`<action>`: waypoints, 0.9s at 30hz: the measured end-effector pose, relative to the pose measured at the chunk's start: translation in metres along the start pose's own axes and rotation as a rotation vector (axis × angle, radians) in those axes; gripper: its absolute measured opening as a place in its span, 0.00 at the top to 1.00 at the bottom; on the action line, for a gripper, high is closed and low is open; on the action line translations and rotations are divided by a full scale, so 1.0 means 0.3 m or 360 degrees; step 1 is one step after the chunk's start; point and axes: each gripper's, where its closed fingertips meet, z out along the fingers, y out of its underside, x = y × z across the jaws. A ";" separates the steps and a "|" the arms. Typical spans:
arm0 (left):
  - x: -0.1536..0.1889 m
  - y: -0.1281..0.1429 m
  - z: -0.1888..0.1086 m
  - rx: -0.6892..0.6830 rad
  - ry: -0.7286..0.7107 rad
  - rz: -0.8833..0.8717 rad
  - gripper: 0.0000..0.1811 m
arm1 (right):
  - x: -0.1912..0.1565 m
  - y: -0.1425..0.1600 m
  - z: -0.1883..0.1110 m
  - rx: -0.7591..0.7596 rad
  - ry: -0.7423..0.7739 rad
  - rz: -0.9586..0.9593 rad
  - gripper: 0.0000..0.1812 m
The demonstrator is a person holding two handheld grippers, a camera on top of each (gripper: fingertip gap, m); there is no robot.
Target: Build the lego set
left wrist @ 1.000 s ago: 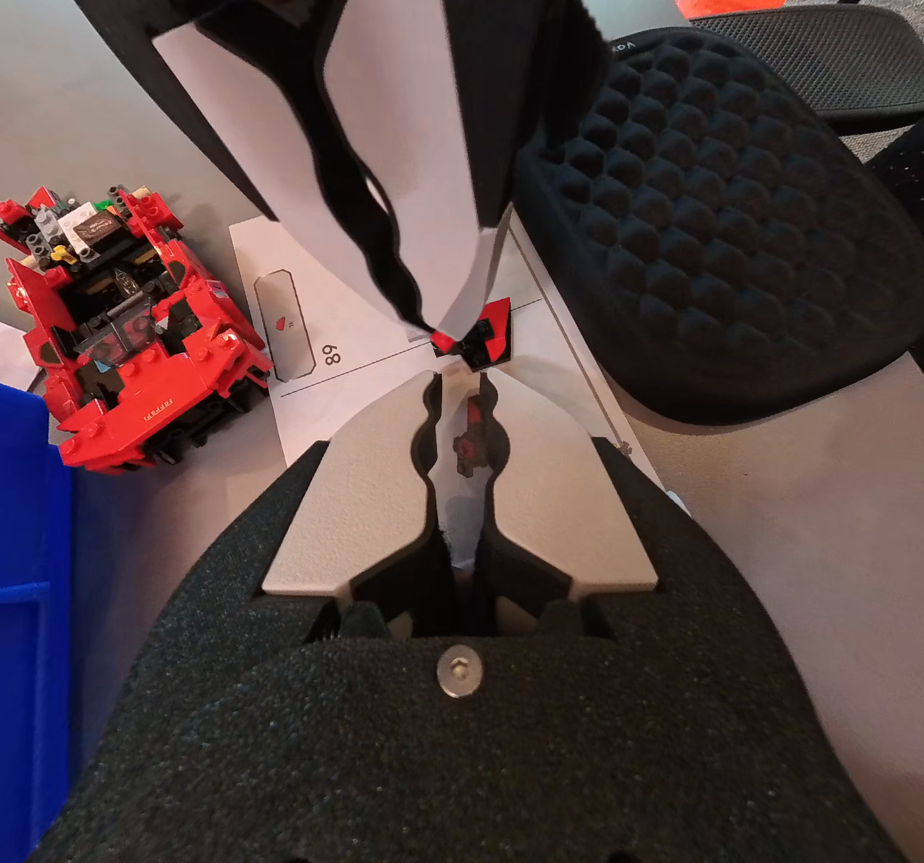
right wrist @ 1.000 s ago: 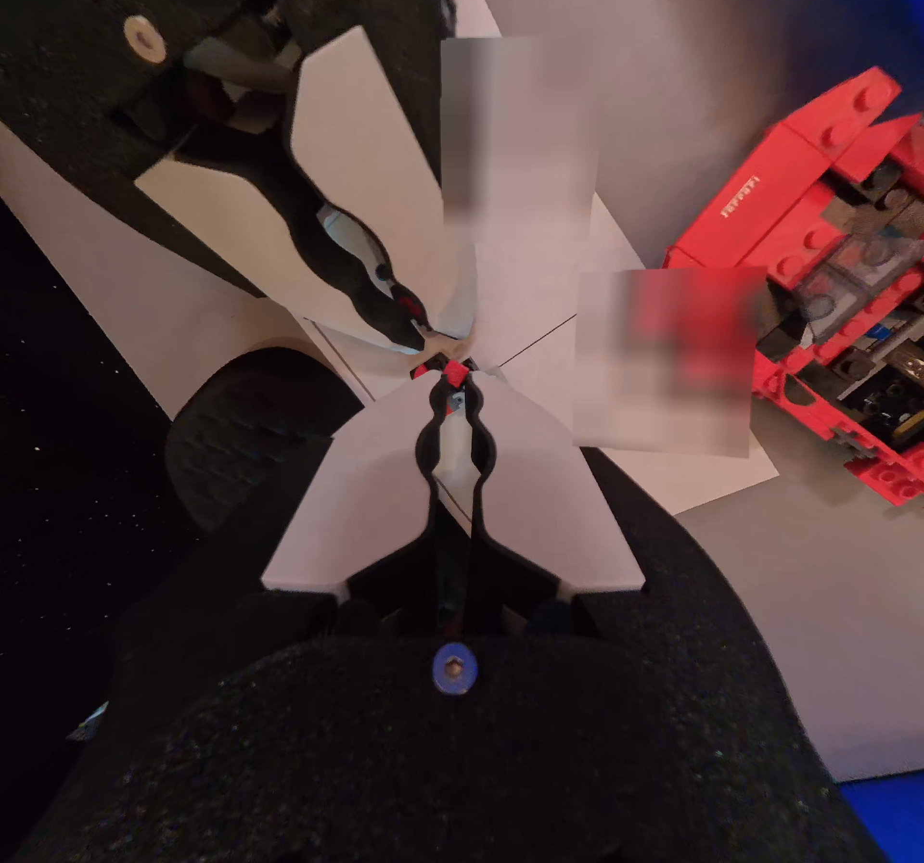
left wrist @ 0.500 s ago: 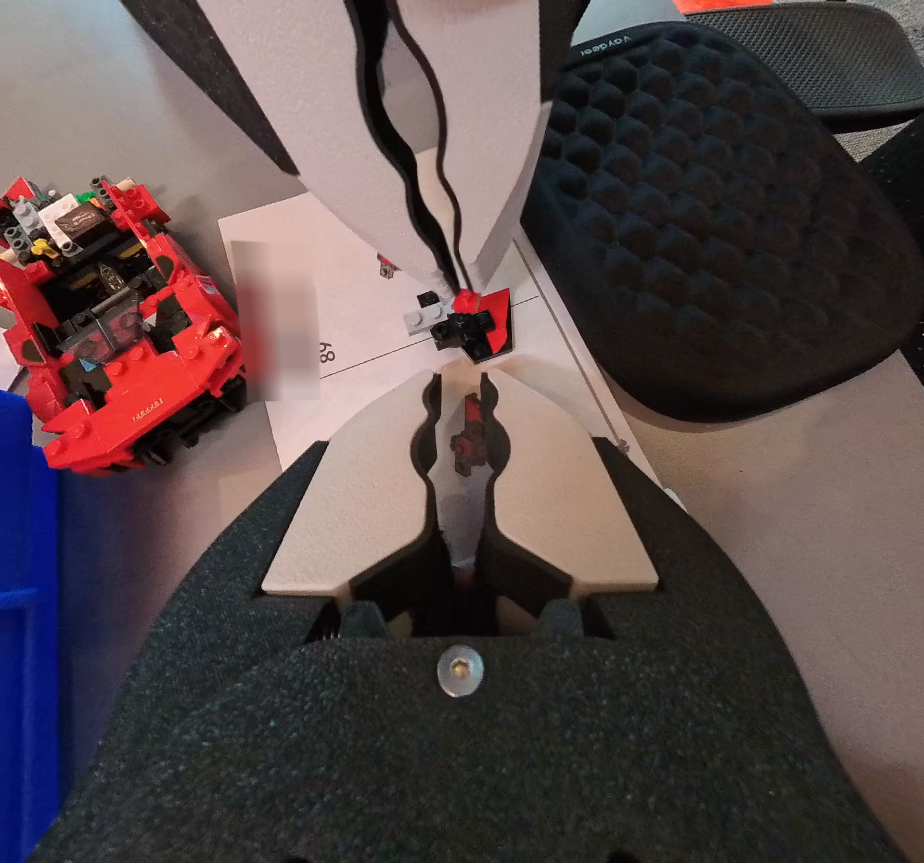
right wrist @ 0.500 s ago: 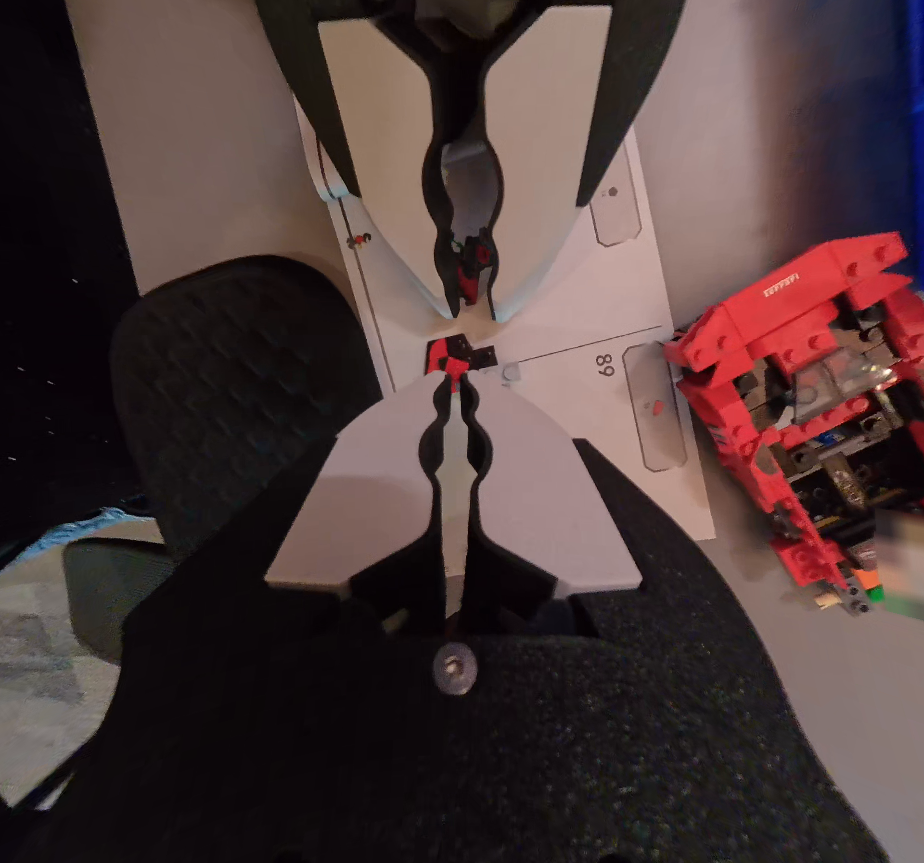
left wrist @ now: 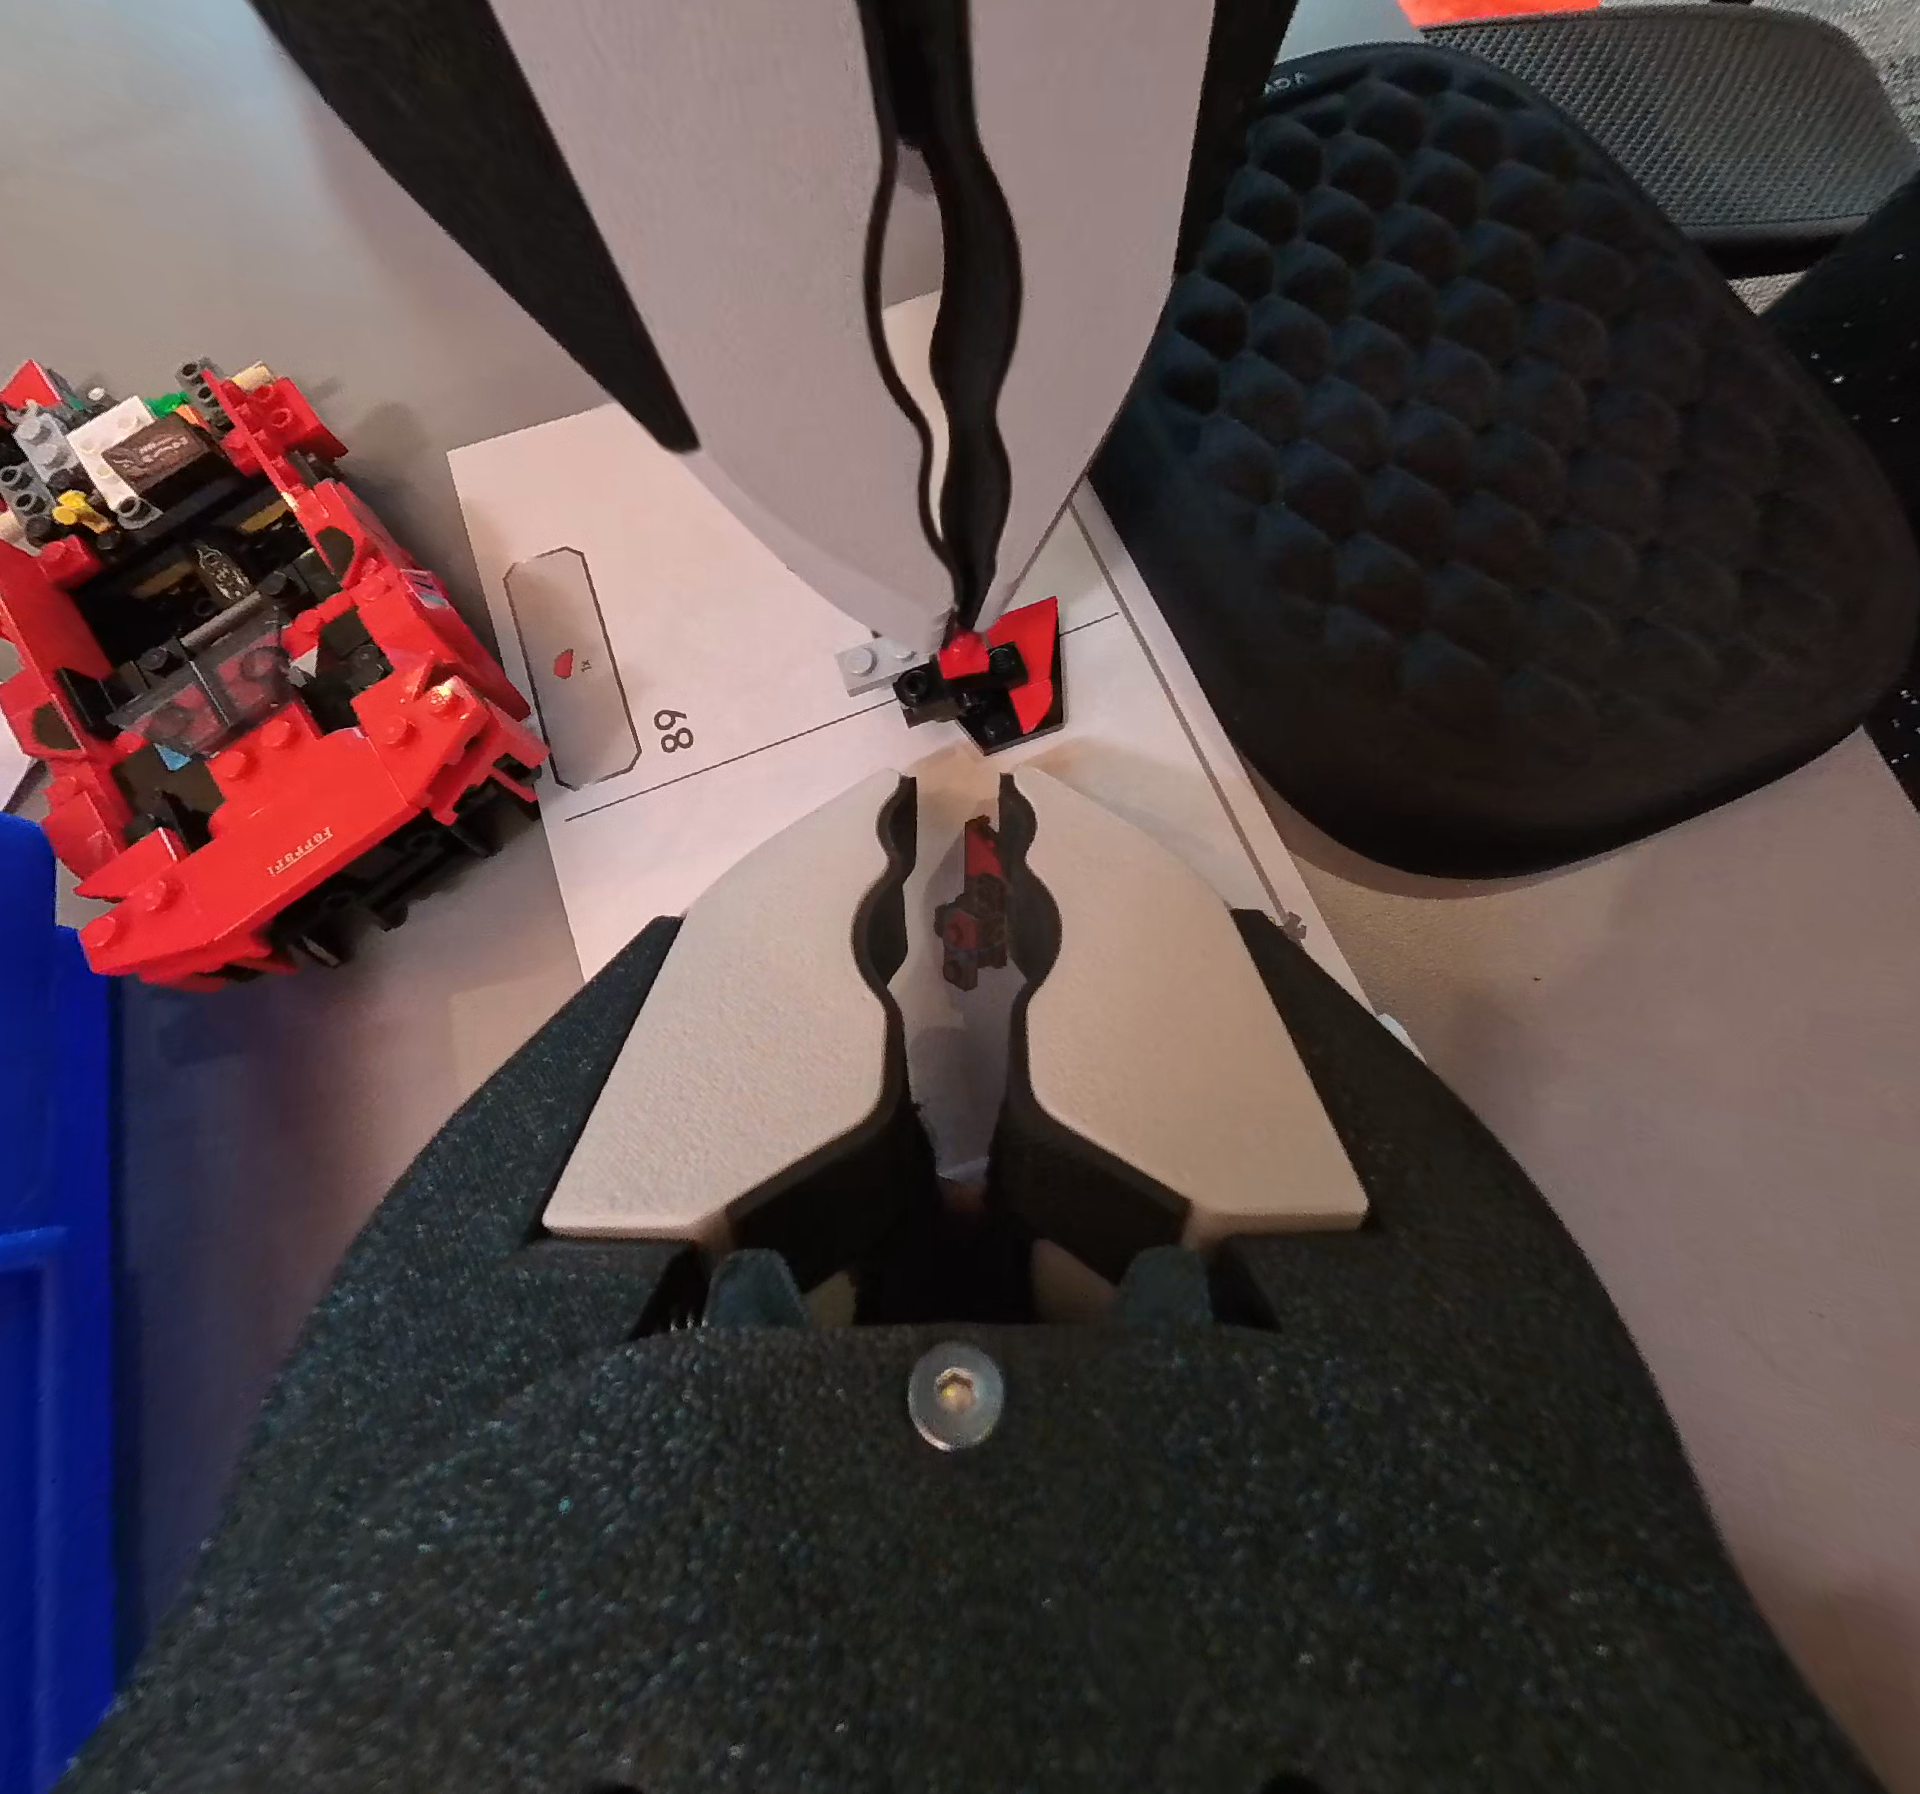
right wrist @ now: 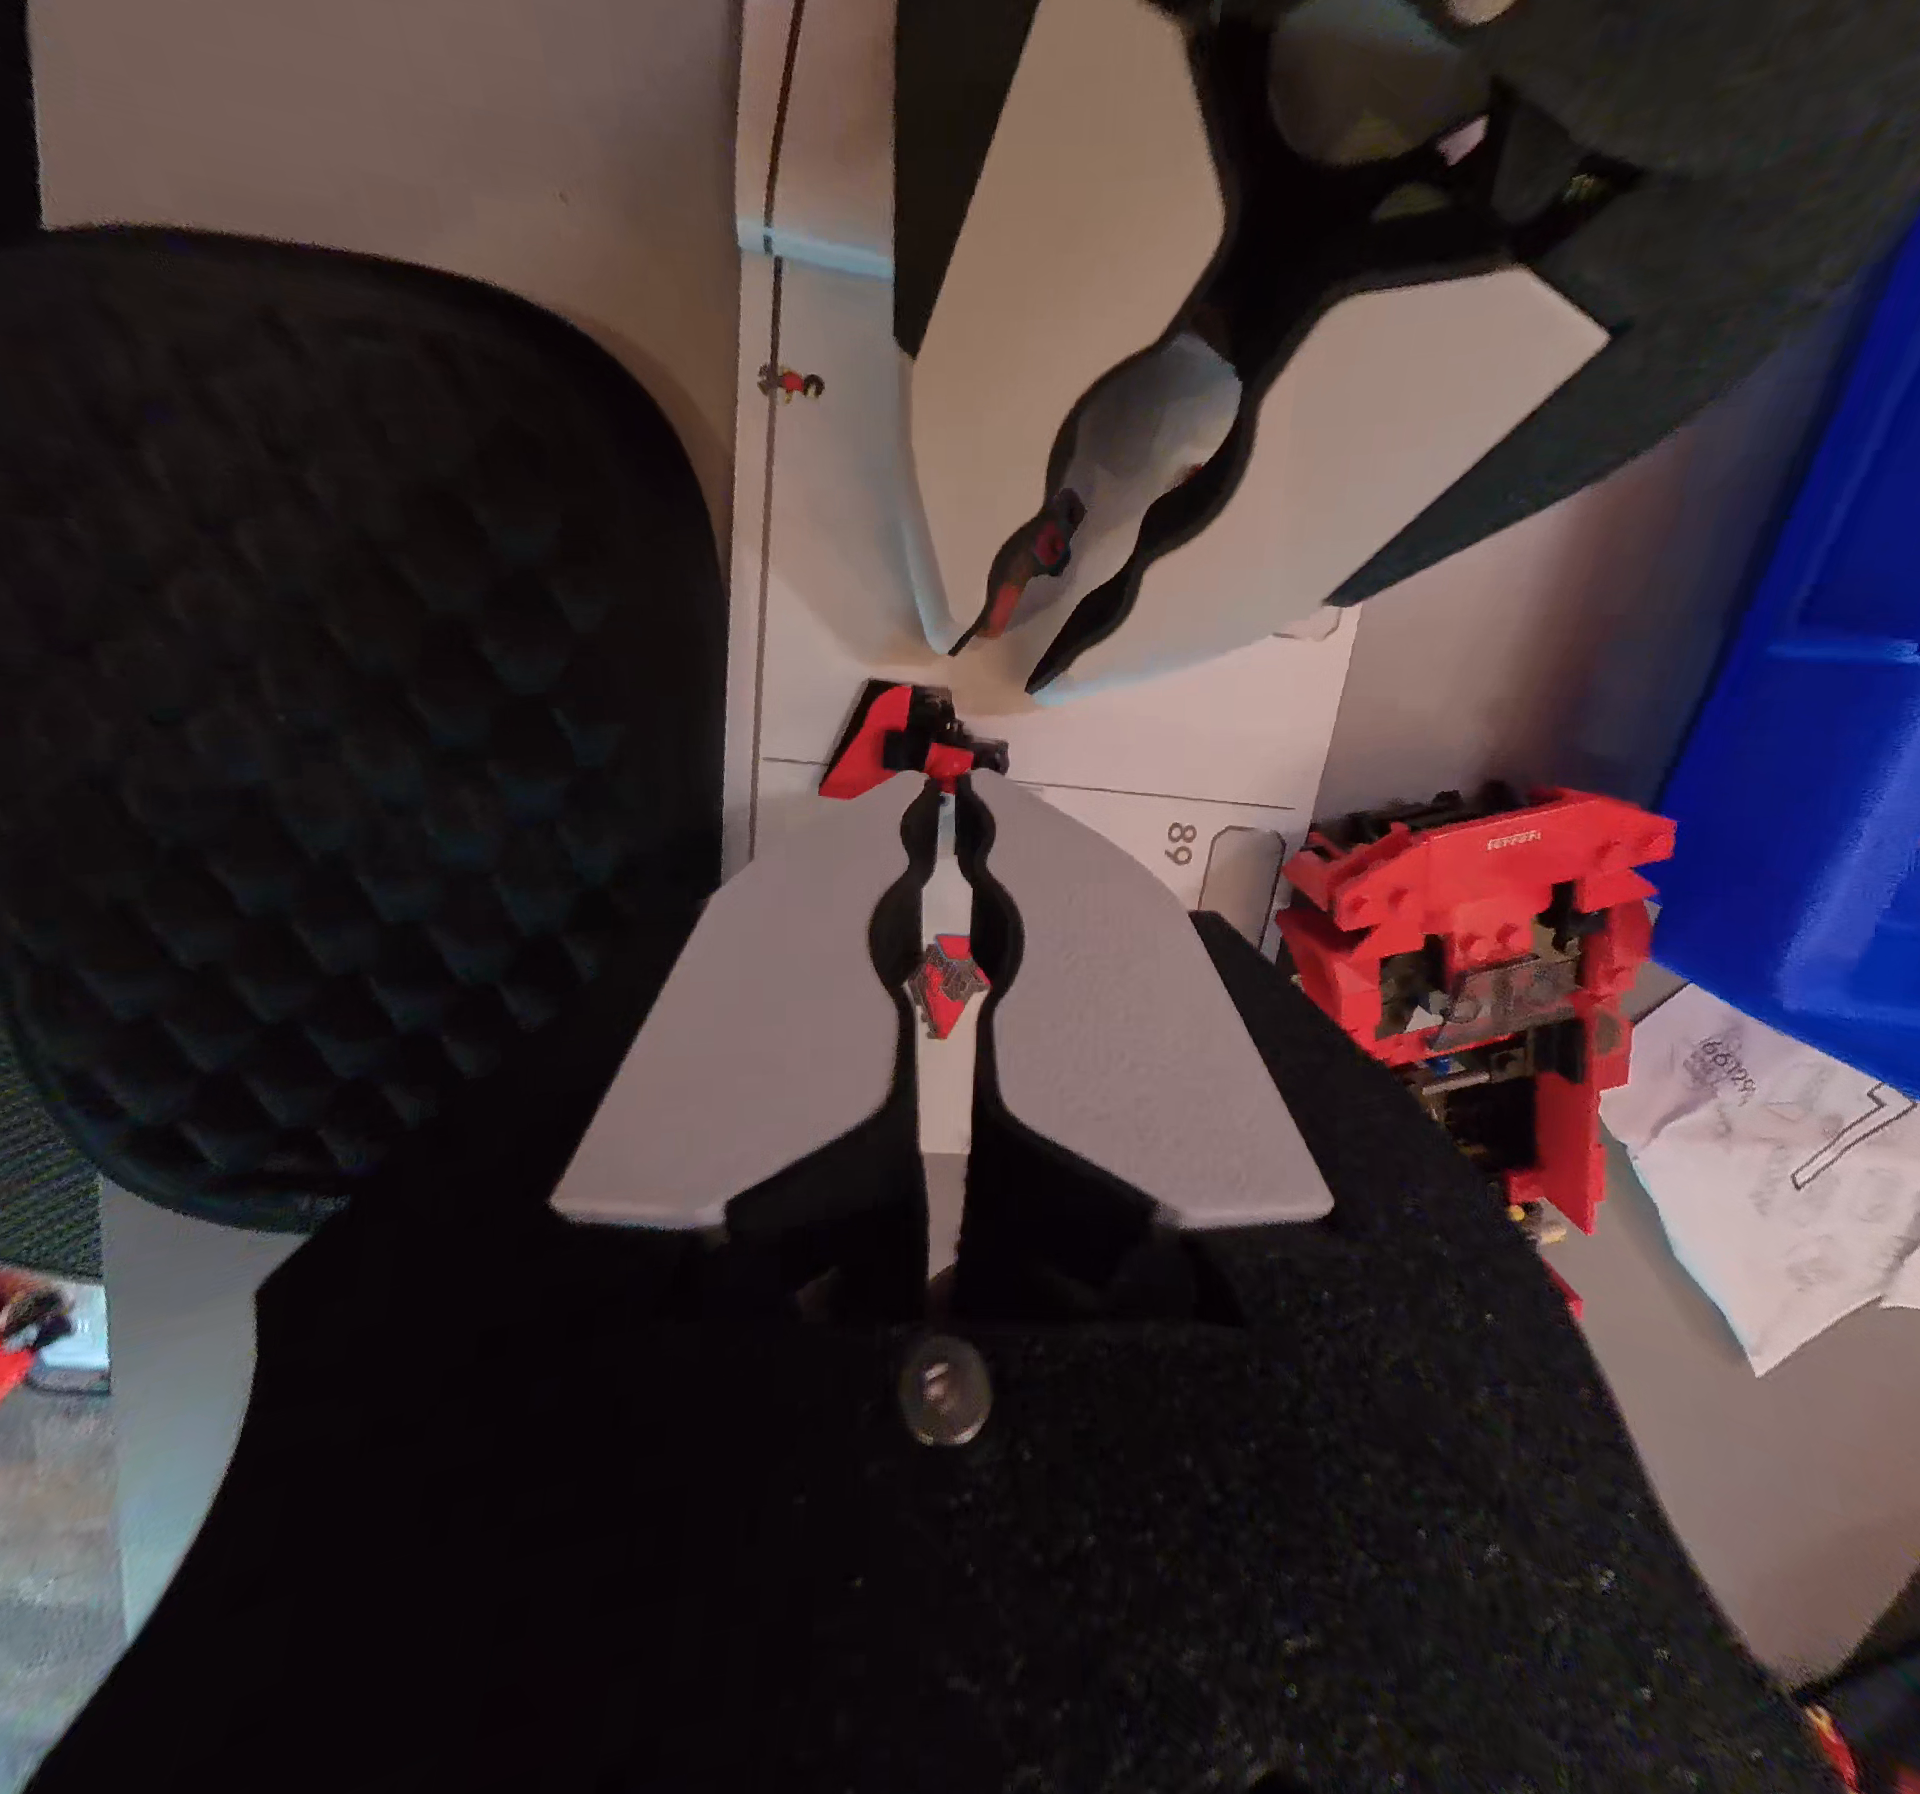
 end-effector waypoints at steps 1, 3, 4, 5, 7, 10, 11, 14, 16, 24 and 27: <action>0.000 0.000 0.000 0.0001 0.0003 -0.0003 0.92 | 0.000 0.003 0.003 -0.0022 -0.0003 -0.0012 0.98; 0.000 0.000 0.000 0.0001 0.0006 -0.0007 0.92 | 0.001 0.000 0.003 -0.0028 -0.0013 -0.0035 0.98; 0.000 0.000 0.000 0.0000 0.0007 -0.0007 0.92 | 0.001 0.000 0.003 -0.0038 -0.0018 -0.0037 0.98; 0.001 0.001 0.000 -0.0001 0.0007 -0.0007 0.92 | 0.002 0.000 0.004 -0.0045 -0.0025 -0.0039 0.98; 0.001 0.000 0.000 -0.0001 0.0008 -0.0009 0.92 | 0.004 -0.002 0.004 -0.0055 -0.0030 -0.0050 0.98; 0.000 0.001 0.000 -0.0002 0.0009 -0.0012 0.92 | 0.004 -0.004 0.004 -0.0079 -0.0035 -0.0081 0.98; 0.000 0.001 0.001 -0.0003 0.0008 -0.0012 0.92 | 0.003 -0.006 0.004 -0.0084 -0.0037 -0.0093 0.98; -0.001 0.002 0.002 -0.0008 0.0004 -0.0010 0.93 | 0.003 -0.008 0.005 -0.0106 -0.0051 -0.0116 0.98; -0.002 0.003 0.002 -0.0009 -0.0001 -0.0010 0.93 | 0.003 -0.010 0.004 -0.0119 -0.0059 -0.0143 0.98; -0.005 0.004 0.003 -0.0016 -0.0012 -0.0012 0.93 | 0.005 -0.015 0.005 -0.0160 -0.0076 -0.0228 0.98; -0.008 0.003 0.003 -0.0011 -0.0018 -0.0025 0.94 | 0.007 -0.016 0.007 -0.0162 -0.0073 -0.0247 0.98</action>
